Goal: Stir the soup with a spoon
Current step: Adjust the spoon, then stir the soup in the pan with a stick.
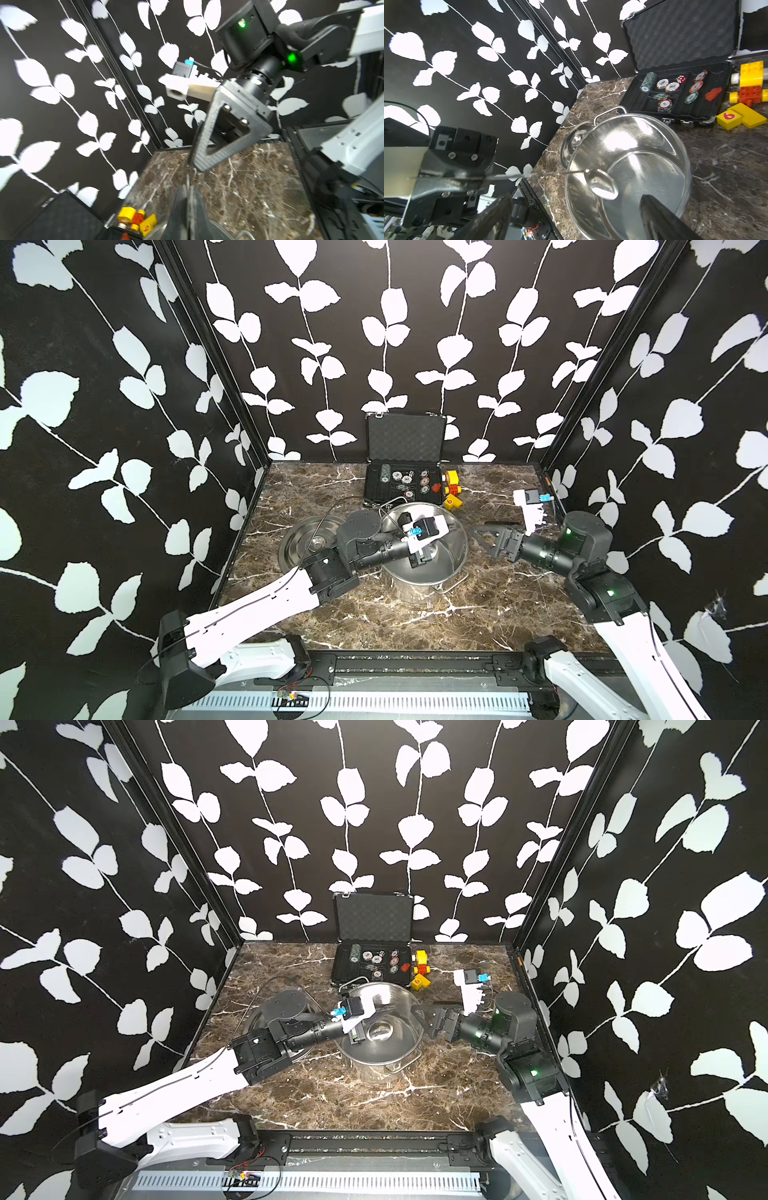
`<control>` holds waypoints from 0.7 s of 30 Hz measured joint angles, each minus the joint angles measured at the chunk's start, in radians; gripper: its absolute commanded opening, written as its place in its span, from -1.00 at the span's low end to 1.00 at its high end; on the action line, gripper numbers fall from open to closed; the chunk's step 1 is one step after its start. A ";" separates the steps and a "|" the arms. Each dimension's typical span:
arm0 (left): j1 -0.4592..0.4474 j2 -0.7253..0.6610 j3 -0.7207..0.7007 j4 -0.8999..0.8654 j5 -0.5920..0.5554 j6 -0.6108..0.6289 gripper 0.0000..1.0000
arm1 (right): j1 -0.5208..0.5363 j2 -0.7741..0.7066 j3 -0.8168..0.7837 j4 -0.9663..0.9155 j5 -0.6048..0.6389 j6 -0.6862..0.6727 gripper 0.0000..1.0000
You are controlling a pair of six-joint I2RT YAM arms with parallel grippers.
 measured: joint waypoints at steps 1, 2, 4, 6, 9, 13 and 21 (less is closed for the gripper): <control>0.008 0.000 -0.007 -0.002 0.010 -0.018 -1.00 | 0.000 0.002 -0.005 0.004 0.004 -0.003 0.95; 0.015 0.002 -0.016 -0.002 0.018 -0.036 -1.00 | 0.000 0.003 -0.009 0.010 0.009 -0.006 0.95; 0.024 0.011 -0.027 -0.002 0.033 -0.069 -1.00 | 0.000 0.007 -0.018 0.019 0.015 -0.008 0.94; 0.029 0.033 -0.032 -0.002 0.043 -0.101 -1.00 | 0.000 0.013 -0.024 0.028 0.018 -0.008 0.94; 0.032 0.065 -0.043 -0.003 0.054 -0.138 -1.00 | 0.000 0.024 -0.025 0.036 0.021 -0.009 0.94; 0.060 0.075 -0.066 -0.039 0.066 -0.188 -1.00 | 0.000 0.022 -0.026 0.040 0.029 -0.017 0.94; 0.172 0.074 -0.092 -0.124 0.048 -0.258 -1.00 | 0.000 0.014 -0.037 0.032 0.107 -0.056 0.99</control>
